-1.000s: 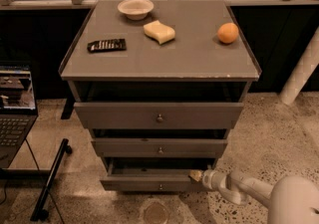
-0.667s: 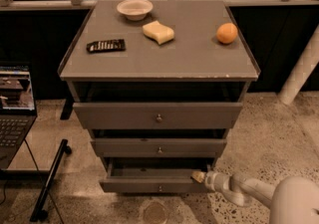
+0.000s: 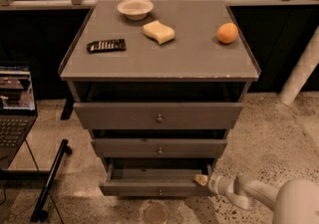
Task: Open bottom drawer
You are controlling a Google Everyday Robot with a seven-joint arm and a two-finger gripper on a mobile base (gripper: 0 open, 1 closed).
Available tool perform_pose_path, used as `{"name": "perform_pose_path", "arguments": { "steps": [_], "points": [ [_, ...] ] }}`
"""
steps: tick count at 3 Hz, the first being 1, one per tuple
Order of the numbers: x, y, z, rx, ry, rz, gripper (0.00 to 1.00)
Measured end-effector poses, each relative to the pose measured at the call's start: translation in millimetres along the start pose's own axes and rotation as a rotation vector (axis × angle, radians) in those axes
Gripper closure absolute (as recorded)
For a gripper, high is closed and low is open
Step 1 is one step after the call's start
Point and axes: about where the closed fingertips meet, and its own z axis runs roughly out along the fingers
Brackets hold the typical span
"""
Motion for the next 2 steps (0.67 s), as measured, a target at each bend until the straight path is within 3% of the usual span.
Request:
{"name": "perform_pose_path", "arguments": {
  "steps": [1,2],
  "points": [
    [-0.1,0.5,0.5,-0.001,0.000,-0.001,1.00],
    [-21.1,8.6,5.9,-0.007,-0.035,-0.033,1.00]
  ]
}}
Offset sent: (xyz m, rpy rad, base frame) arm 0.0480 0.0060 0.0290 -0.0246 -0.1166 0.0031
